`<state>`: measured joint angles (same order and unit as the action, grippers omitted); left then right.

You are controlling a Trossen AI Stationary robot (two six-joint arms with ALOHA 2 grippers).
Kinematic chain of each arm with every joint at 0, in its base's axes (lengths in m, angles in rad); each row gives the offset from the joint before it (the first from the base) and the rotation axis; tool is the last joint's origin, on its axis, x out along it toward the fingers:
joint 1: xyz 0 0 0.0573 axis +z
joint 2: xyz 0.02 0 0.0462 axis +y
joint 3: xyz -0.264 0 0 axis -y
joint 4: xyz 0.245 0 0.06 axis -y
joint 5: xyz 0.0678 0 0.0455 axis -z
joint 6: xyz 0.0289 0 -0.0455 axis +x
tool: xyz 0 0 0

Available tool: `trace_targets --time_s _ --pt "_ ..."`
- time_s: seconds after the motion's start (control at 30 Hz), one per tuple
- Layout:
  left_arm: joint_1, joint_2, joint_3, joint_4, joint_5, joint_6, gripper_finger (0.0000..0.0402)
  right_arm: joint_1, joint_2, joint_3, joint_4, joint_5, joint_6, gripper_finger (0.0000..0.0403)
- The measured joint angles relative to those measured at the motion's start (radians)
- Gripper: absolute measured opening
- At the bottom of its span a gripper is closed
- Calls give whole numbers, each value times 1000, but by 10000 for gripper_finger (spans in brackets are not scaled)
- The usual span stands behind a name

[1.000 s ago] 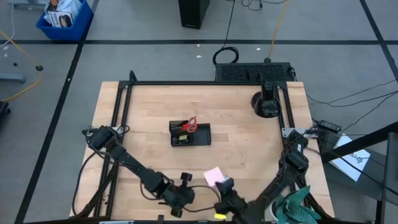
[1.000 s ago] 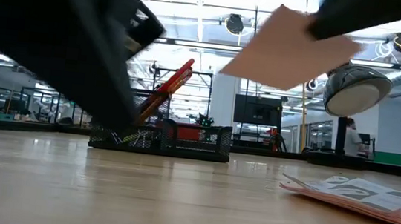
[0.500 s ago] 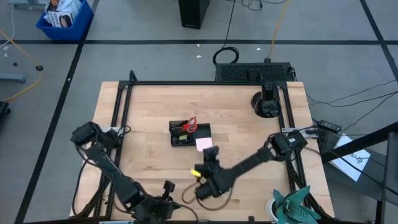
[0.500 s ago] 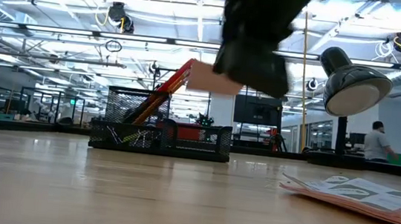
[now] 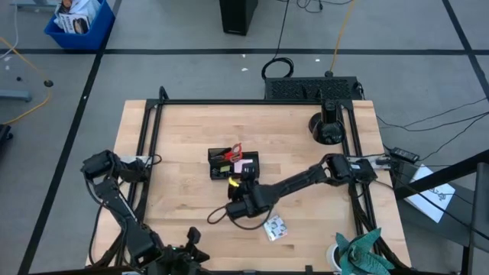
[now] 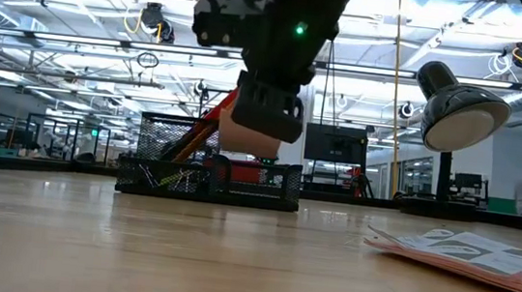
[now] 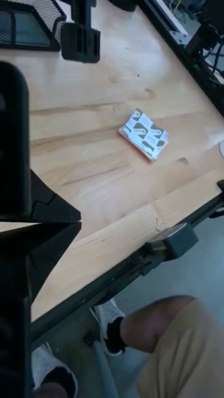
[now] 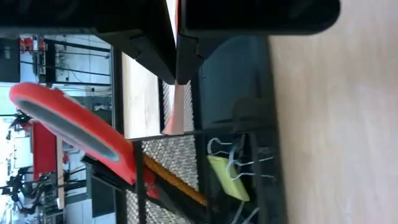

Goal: Pick and place office supplies into organizer
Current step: Put the pink sticky notes into the black desk organizer

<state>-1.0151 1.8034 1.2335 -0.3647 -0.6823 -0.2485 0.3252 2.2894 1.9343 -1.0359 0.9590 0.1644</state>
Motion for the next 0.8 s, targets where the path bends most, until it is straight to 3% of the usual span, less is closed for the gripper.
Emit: trace_targets --time_s 0.47,0.63,0.8 --pt "0 0 0 -1 -1 0 19 -37 -1 -176 166 -47 -55 0" --pt "0 0 0 -1 -1 0 3 -49 -1 -216 247 -43 -94 0" --pt "0 0 0 -1 -1 0 17 -56 -1 -222 262 -50 -104 0"
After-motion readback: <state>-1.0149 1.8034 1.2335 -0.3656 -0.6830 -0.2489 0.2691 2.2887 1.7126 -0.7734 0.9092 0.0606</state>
